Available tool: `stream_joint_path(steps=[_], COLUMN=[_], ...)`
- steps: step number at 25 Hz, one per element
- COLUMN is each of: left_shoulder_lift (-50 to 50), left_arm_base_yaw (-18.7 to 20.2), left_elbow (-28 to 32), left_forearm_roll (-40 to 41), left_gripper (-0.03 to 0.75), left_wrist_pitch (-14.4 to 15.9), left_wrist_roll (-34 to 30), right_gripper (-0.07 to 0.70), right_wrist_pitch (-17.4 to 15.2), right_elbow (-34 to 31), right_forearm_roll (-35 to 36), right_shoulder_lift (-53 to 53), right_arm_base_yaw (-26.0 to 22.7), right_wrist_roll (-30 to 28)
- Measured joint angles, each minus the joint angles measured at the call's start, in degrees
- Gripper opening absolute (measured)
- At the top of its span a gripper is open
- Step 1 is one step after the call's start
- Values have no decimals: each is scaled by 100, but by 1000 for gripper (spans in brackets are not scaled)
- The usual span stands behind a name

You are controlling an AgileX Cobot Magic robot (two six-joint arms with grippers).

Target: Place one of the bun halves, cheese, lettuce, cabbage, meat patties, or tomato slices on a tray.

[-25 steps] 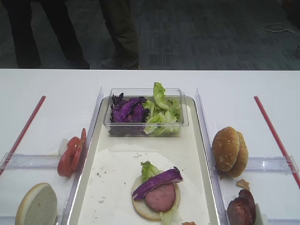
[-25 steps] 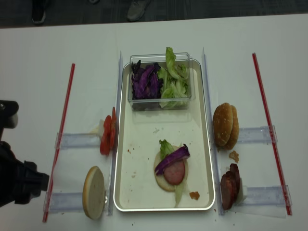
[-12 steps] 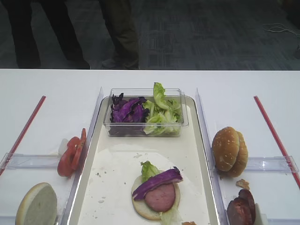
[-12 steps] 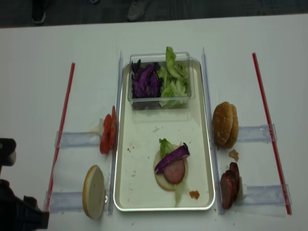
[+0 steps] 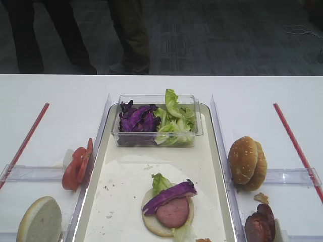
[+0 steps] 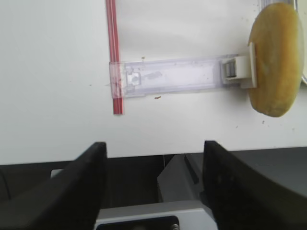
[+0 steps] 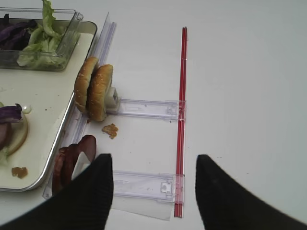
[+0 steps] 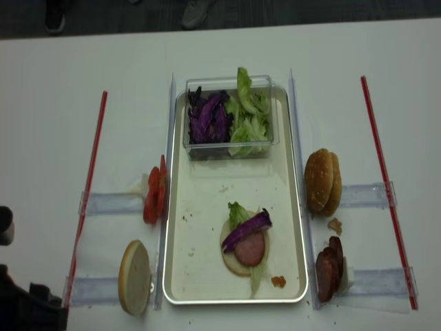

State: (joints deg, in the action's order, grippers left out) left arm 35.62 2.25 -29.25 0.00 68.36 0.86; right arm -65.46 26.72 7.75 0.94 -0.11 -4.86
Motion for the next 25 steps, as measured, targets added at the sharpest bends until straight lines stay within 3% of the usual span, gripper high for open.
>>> stream_joint_path(steps=[5, 13, 25], left_shoulder_lift=[-168, -263, -1604], left_arm_base_yaw=[0, 0, 0], left_elbow=[148, 160, 160], left_forearm_roll=[-85, -174, -178], left_gripper=[410, 410, 410], left_wrist_pitch=[-194, -197, -181], left_wrist_roll=[-14, -86, -86], right_gripper=[434, 434, 434], right_wrist_pitch=[0, 0, 0], right_elbow=[0, 0, 0], right_forearm_roll=[-12, -12, -12], right_shoulder_lift=[0, 0, 0], right_arm_base_yaw=[0, 0, 0], right_wrist_roll=[0, 0, 0])
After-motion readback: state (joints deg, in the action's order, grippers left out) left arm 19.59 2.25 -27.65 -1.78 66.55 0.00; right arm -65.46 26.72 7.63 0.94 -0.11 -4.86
